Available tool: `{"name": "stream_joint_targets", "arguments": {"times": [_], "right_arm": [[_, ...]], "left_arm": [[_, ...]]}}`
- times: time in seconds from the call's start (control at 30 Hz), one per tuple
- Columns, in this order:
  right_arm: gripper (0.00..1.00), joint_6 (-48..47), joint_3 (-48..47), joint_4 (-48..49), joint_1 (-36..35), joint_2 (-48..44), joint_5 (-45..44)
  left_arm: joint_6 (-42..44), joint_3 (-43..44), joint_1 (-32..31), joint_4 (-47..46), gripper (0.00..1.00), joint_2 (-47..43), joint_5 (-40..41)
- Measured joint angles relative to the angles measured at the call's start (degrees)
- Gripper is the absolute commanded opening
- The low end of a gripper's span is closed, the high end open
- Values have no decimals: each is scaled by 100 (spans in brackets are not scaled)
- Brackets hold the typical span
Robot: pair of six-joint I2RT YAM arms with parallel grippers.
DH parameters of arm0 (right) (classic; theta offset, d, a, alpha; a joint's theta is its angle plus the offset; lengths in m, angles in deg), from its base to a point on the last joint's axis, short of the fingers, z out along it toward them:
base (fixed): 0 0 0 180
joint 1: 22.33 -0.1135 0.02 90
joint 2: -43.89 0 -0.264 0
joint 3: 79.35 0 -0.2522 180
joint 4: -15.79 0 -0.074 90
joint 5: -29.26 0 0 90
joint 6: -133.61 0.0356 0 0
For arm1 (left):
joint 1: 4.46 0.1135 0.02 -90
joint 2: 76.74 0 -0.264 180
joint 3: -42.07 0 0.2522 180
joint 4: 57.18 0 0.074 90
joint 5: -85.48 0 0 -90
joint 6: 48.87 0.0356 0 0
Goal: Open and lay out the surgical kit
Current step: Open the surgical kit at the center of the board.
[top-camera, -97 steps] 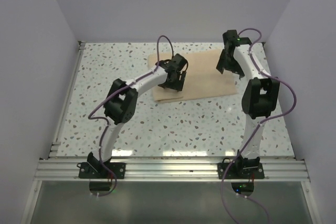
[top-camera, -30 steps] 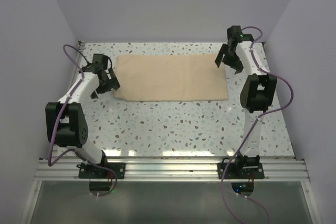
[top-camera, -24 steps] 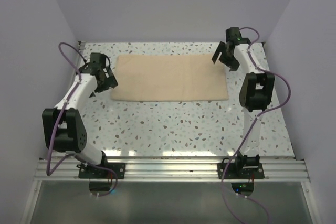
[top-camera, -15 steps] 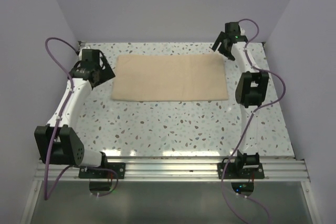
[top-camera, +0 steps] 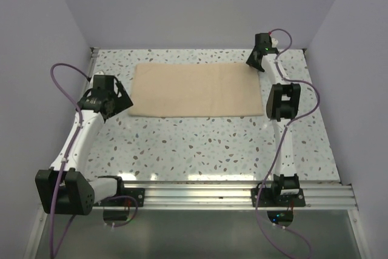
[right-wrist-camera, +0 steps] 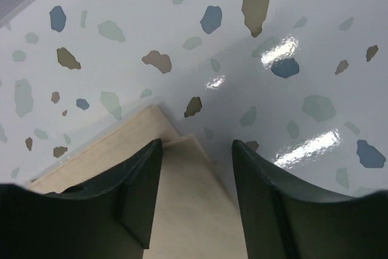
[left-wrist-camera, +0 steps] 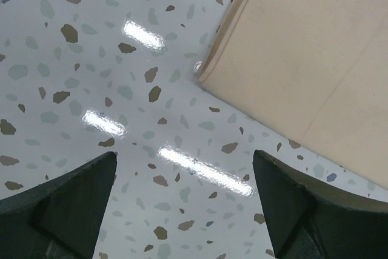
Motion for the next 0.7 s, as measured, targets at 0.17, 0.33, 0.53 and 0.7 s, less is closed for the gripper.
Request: {"name": "stream_joint_targets", "arguments": {"times": [0.17, 0.33, 0.53, 0.7], "right_arm": [[7, -15, 0, 11, 0, 39, -79], [0, -9, 15, 20, -7, 37, -90], [0, -9, 621, 197, -52, -330, -234], [0, 9, 1198, 188, -197, -942, -374]], "left_arm": [[-15, -11, 0, 24, 98, -125, 4], [-20, -39, 0, 57, 98, -199, 2], [-31, -44, 0, 85, 99, -236, 0], [-28, -44, 0, 96, 100, -297, -9]]}}
